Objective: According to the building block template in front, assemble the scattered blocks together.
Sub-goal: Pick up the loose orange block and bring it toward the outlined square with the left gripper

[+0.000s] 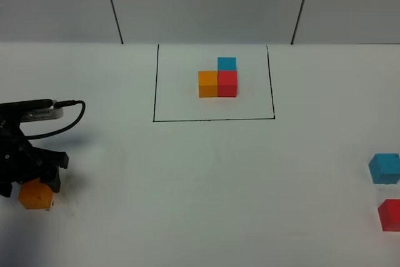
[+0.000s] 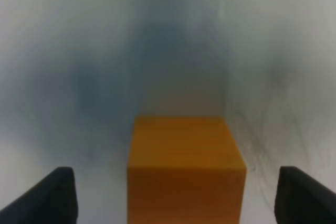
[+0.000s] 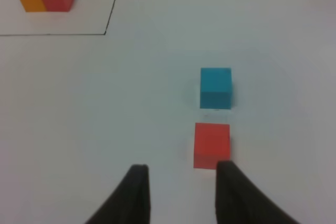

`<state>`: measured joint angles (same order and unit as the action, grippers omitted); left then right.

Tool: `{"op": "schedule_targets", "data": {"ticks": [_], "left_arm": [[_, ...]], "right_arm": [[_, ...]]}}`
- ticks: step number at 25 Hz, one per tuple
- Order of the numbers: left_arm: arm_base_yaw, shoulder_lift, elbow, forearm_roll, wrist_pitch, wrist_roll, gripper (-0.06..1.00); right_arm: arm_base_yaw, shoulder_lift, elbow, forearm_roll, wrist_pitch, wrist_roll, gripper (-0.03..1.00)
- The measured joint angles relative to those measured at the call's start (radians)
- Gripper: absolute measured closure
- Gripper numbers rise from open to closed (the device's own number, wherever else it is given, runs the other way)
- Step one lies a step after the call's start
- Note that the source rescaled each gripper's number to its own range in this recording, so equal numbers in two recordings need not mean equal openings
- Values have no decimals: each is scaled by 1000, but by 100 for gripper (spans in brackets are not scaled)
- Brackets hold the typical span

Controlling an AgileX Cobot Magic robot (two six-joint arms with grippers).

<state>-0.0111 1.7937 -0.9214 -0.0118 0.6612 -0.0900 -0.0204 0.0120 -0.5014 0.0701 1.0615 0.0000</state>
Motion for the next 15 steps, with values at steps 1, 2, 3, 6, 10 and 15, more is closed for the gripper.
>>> {"op": "schedule_targets", "data": {"ticks": [1, 2, 3, 6, 10, 15], "left_arm": [[0, 8, 0, 0, -1, 0, 29], [0, 15, 0, 0, -2, 0, 29], [0, 21, 0, 0, -3, 0, 29], [0, 27, 0, 0, -6, 0, 30], [0, 27, 0, 0, -6, 0, 41], [0, 27, 0, 0, -6, 0, 91]], "right_arm": [[0, 0, 0, 0, 0, 0, 97], [0, 0, 0, 0, 0, 0, 97], [0, 0, 0, 0, 0, 0, 97], [0, 0, 0, 0, 0, 0, 97], [0, 0, 0, 0, 0, 0, 97], [0, 0, 0, 0, 0, -5, 97]]}}
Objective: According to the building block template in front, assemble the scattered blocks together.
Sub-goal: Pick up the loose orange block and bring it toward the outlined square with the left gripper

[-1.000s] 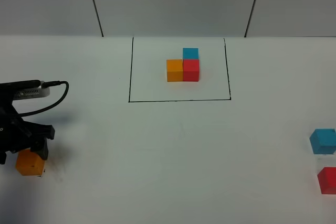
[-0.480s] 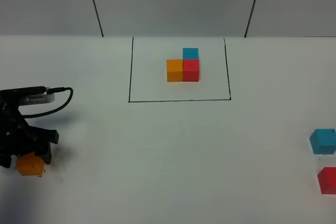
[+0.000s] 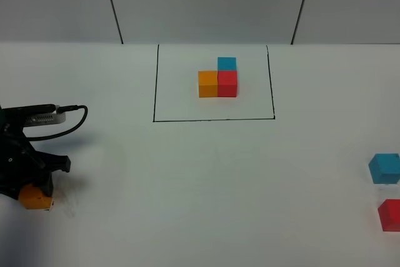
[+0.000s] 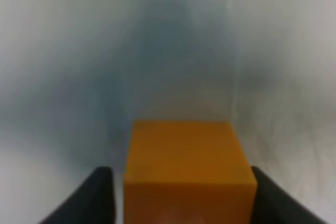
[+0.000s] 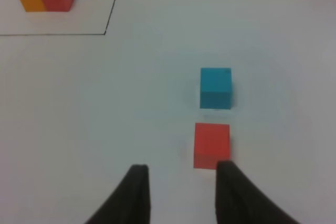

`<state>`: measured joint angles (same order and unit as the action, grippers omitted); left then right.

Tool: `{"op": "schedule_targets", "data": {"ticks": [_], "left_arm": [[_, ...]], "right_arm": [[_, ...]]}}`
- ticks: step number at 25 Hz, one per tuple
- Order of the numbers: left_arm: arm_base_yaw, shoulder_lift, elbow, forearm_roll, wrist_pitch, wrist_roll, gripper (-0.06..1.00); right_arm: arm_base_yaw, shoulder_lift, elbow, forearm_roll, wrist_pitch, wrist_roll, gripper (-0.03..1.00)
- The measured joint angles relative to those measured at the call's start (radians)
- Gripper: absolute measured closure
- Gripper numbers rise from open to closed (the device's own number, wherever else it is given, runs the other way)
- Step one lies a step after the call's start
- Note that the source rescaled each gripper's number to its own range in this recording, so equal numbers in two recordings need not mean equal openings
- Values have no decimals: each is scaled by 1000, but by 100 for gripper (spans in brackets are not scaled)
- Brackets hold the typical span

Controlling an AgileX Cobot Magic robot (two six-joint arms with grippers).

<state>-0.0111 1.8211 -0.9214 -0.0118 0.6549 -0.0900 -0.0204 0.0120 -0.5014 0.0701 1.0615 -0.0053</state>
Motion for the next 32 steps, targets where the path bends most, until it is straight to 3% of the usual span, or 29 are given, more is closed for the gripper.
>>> {"op": "schedule_targets", "data": {"ticks": [6, 14, 24, 29, 32], "left_arm": [[0, 0, 0, 12, 0, 10, 94], [-16, 0, -50, 27, 23, 132, 94], [-243, 1, -353, -73, 234, 487, 94], [-354, 1, -470, -74, 284, 610, 94], [-428, 2, -512, -79, 340, 754, 94]], "right_arm": [[0, 0, 0, 0, 0, 5, 97], [0, 0, 0, 0, 0, 5, 97], [0, 0, 0, 0, -1, 5, 97], [0, 0, 0, 0, -1, 0, 97], [0, 0, 0, 0, -1, 5, 97]]}}
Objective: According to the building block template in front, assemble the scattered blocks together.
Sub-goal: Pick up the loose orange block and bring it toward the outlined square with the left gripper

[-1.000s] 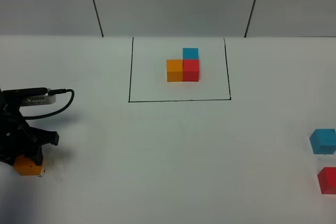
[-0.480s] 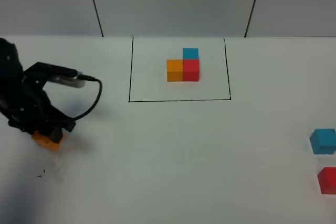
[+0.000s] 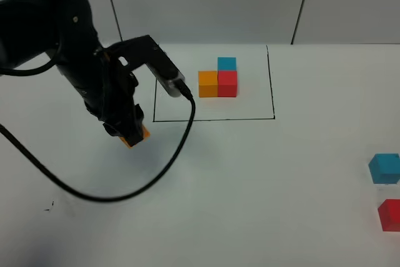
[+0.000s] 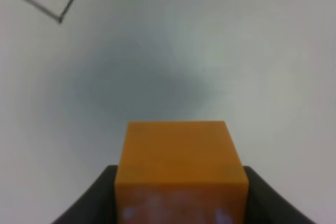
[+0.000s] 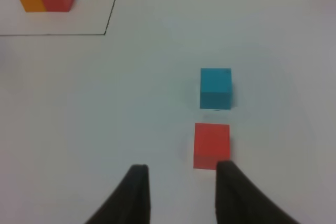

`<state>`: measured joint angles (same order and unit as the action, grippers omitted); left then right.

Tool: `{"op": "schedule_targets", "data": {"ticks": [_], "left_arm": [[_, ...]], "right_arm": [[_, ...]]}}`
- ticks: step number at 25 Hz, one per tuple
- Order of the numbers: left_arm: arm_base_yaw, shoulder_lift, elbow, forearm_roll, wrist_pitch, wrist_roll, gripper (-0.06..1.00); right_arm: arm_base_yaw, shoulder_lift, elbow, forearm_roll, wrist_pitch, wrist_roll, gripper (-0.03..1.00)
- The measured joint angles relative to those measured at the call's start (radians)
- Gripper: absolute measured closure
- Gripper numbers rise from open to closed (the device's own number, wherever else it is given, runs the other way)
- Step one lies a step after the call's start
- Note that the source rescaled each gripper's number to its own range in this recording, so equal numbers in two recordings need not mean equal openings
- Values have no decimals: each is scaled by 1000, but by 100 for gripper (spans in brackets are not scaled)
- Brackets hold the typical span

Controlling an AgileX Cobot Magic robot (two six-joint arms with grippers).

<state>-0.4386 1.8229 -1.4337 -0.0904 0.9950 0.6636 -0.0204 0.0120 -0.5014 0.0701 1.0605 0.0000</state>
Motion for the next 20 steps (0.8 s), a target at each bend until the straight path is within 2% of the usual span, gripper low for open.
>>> {"op": "schedule_targets", "data": {"ticks": [2, 5, 12, 20], "left_arm": [[-52, 2, -25, -1, 30, 68, 94], [-117, 17, -72, -1, 39, 101, 94], [-216, 155, -238, 22, 145, 102, 94], [-291, 324, -376, 60, 189, 117, 94]], "right_arm": [[0, 0, 0, 0, 0, 0, 97], [0, 0, 0, 0, 0, 0, 97], [0, 0, 0, 0, 0, 0, 97], [0, 0, 0, 0, 0, 0, 97]]}}
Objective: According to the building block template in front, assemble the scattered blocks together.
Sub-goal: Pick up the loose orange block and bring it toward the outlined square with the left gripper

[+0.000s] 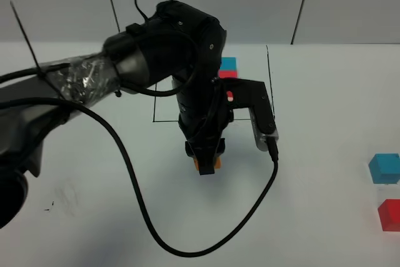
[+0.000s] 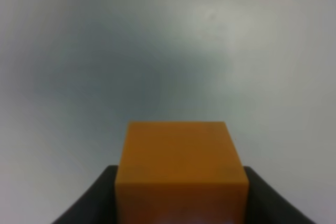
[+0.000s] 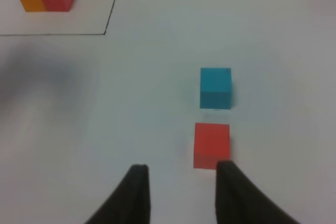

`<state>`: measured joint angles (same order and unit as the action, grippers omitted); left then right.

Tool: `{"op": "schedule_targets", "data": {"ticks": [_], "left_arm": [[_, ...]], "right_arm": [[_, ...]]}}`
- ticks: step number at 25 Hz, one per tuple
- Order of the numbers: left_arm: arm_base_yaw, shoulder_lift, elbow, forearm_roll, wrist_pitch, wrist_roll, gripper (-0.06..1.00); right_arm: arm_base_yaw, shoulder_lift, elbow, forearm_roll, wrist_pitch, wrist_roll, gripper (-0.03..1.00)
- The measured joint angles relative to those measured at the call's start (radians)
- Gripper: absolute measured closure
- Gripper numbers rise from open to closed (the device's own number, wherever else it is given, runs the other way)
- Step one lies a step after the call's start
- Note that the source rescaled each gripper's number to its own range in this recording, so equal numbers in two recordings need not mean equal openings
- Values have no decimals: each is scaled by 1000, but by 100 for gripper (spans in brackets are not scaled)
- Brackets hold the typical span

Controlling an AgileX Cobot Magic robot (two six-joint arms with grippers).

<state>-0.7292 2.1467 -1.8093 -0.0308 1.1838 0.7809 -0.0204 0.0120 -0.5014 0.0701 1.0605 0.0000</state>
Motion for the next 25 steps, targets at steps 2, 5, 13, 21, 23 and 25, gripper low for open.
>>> {"op": "schedule_targets", "data": {"ticks": [2, 5, 13, 21, 23, 25], "left_arm": [[-7, 28, -4, 5, -1, 4, 94], [-9, 68, -4, 11, 0, 6, 94], [-9, 130, -4, 15, -32, 3, 94], [-10, 171, -4, 17, -77, 3, 94], [-10, 182, -4, 17, -77, 3, 94], [-10, 184, -4, 18, -77, 3, 94]], "right_arm": [[0, 0, 0, 0, 0, -5, 97], [0, 0, 0, 0, 0, 0, 97], [0, 0, 0, 0, 0, -5, 97], [0, 0, 0, 0, 0, 0, 97], [0, 0, 0, 0, 0, 0, 97], [0, 0, 0, 0, 0, 0, 97]]}}
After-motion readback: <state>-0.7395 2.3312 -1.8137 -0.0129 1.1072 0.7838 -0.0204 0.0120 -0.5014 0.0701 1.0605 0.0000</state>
